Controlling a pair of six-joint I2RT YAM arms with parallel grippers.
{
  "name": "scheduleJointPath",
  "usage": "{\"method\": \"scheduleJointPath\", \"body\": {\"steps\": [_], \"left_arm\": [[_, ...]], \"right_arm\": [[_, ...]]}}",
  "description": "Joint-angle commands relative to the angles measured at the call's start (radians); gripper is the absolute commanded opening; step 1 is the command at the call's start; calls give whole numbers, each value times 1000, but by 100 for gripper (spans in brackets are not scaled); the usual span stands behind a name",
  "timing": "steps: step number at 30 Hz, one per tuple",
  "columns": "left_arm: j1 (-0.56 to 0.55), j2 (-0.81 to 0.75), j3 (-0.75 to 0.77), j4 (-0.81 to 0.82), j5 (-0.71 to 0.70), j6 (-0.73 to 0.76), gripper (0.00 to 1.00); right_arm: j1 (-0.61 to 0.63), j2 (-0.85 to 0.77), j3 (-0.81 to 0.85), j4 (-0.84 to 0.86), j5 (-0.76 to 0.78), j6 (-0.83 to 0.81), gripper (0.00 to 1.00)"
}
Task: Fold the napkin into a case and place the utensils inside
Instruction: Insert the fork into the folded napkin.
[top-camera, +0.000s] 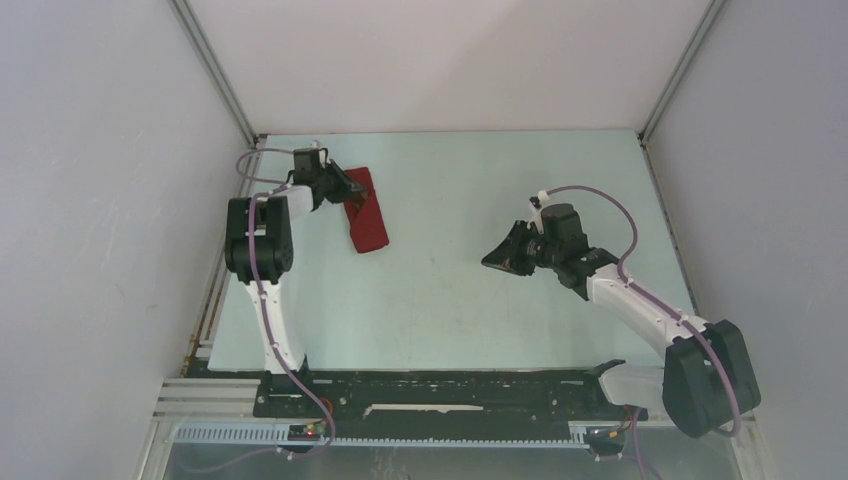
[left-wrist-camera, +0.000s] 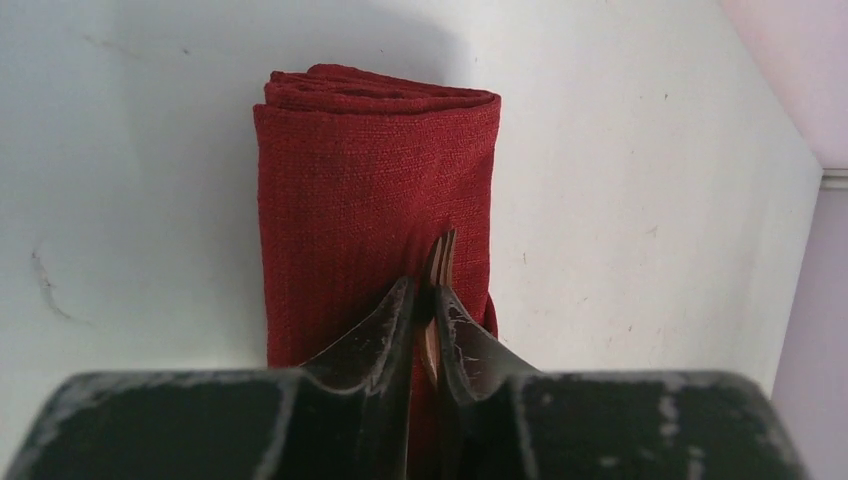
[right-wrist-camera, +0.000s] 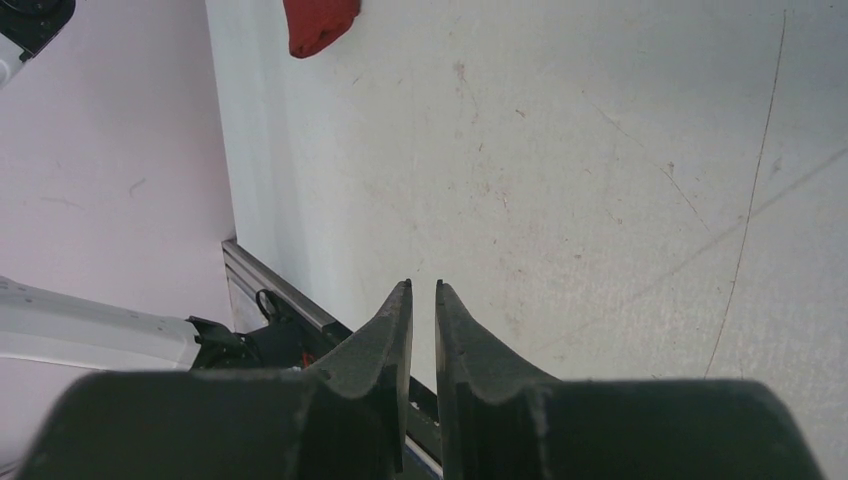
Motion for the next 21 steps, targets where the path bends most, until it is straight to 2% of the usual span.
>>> {"method": "scheduleJointPath", "body": {"steps": [1,16,21], "left_arm": [[5,-45,47,-47,-16,29,22],[-7,-146,50,-58,1,49,41],[-9,-227,33,-66,-9,42,42]], "right_arm": [[12,0,-4,29,-1,4,21],[27,6,-4,35,6,2,21],[26,-11,-2,13,30,-29,24]]}}
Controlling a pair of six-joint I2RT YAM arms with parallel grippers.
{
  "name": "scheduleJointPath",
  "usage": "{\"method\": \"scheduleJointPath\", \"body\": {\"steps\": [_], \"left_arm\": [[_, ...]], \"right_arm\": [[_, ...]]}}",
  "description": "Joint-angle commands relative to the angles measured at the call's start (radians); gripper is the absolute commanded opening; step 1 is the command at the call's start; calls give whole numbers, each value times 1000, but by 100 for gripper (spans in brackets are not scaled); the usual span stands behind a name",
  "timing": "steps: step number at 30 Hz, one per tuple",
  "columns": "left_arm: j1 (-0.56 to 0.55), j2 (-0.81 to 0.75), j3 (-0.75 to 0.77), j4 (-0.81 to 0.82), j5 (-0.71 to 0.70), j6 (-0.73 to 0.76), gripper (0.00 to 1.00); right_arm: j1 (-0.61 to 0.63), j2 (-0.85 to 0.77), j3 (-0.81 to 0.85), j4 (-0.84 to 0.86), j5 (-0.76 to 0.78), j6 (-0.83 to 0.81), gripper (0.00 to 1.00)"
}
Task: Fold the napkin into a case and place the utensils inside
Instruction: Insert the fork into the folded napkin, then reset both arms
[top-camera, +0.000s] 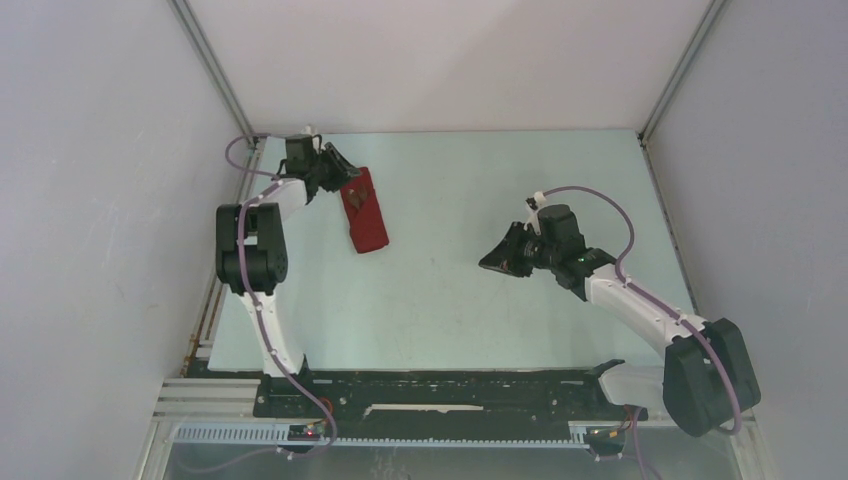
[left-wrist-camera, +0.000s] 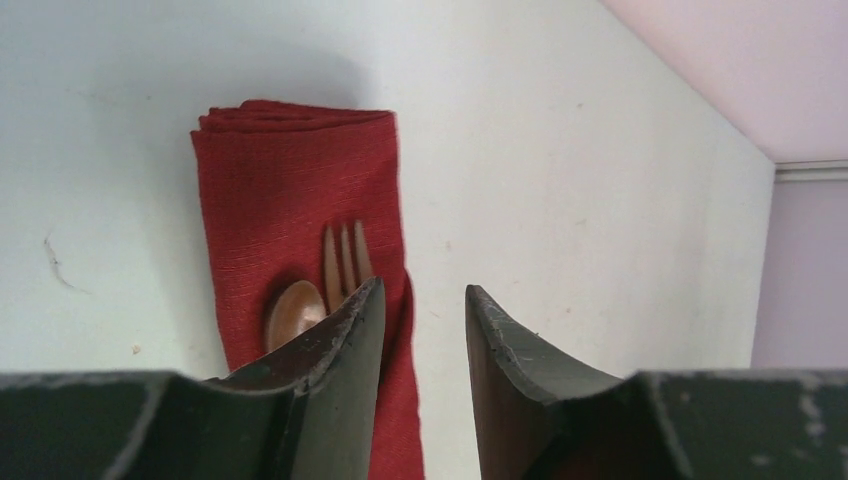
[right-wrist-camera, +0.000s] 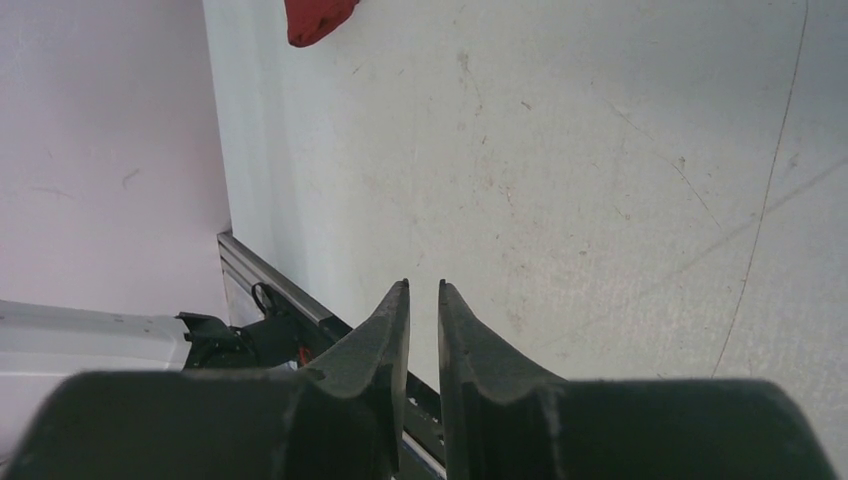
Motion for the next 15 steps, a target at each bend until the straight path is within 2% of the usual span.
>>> {"method": "scheduleJointPath", "body": {"steps": [1,3,7,12,15], "left_arm": [[-4,-149,10,-2,-8,16,43],[-5,-222,-5,-12,-10,18,44],[-69,-423,-12,-144,-13,76,47],[-189,-737,57,-365,-108,256,55],[-207,-893,75,-400,-58,310,60]], "right_arm": [[4,-28,10,-22,44,-48,25],[4,-57,48,-105,99,-109,30],[1,-136,197,-350,287,-290,40],[-7,-290,460,-635,549,-447,65],[-15,-384,581,-704,649,-503,82]]}}
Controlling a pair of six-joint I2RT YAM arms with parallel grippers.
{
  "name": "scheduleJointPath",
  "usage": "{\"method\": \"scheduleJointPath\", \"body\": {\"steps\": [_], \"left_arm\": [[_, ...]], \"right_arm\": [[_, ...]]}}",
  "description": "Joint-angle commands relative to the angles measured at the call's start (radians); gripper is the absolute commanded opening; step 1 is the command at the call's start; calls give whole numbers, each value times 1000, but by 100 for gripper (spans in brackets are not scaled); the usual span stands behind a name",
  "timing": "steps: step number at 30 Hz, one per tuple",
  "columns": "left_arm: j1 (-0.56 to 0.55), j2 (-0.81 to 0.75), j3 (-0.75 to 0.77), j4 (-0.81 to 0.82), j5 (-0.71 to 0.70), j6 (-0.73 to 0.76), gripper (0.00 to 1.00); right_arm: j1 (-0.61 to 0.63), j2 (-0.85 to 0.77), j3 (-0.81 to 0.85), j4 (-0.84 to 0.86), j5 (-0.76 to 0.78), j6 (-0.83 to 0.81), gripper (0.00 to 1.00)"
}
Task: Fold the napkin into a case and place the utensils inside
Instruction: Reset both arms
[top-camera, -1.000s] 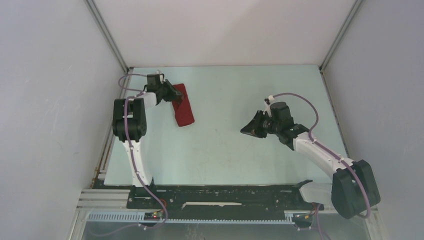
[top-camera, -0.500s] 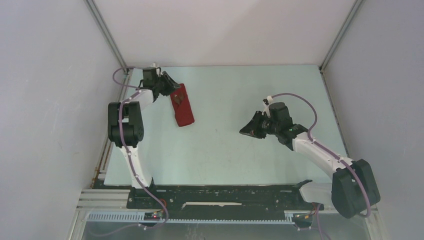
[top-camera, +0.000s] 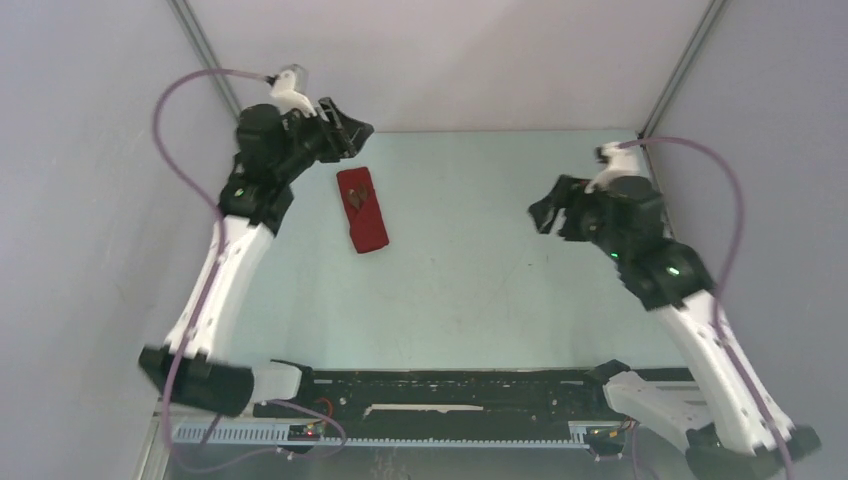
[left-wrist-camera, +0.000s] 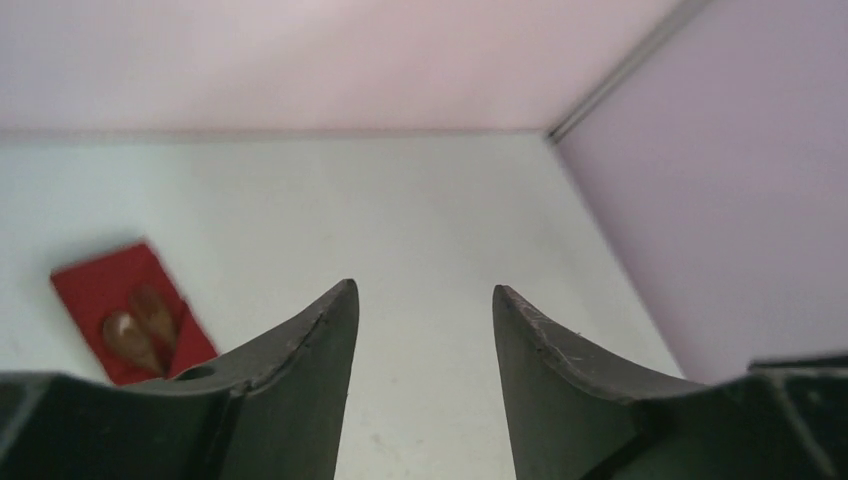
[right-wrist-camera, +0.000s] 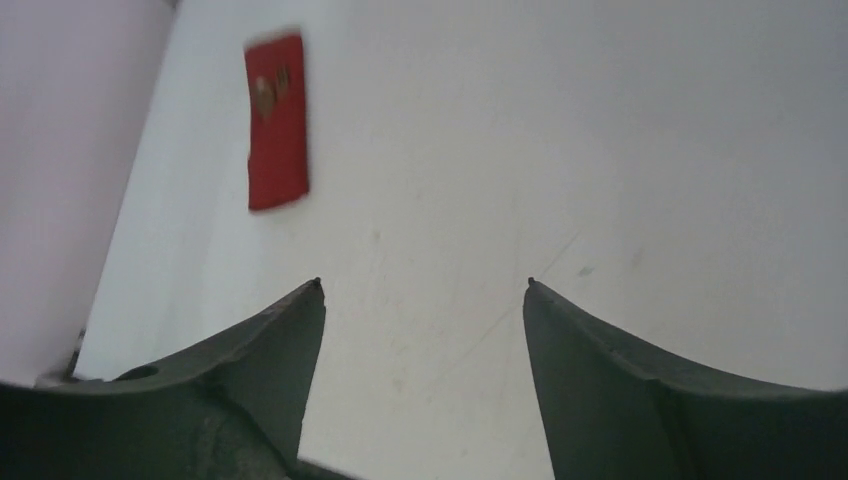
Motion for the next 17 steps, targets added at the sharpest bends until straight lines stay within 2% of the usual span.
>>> {"method": "scheduleJointPath", "body": {"steps": [1,2,3,4,12,17], "left_arm": [[-24,-273,66,-111,30,158,60],[-23,-311,70,-110,49,170,61],[-24,-349,75,-106,65,178,63],[-25,-383,78,-99,80,188,63],[-61,-594,54,27,128,243,67],[-65,-700,-27,112,110,234,70]], "right_arm": [[-15,-169,190,-204,251,-173,84],[-18,-192,231,-217,281,-184,87],[-19,-214,268,-227,318,-191,98],[-19,-230,300,-237,345,-200,99],[-20,-299,490,-231,400,-295,100],[-22,-403,411,-136,344,-297,100]]}}
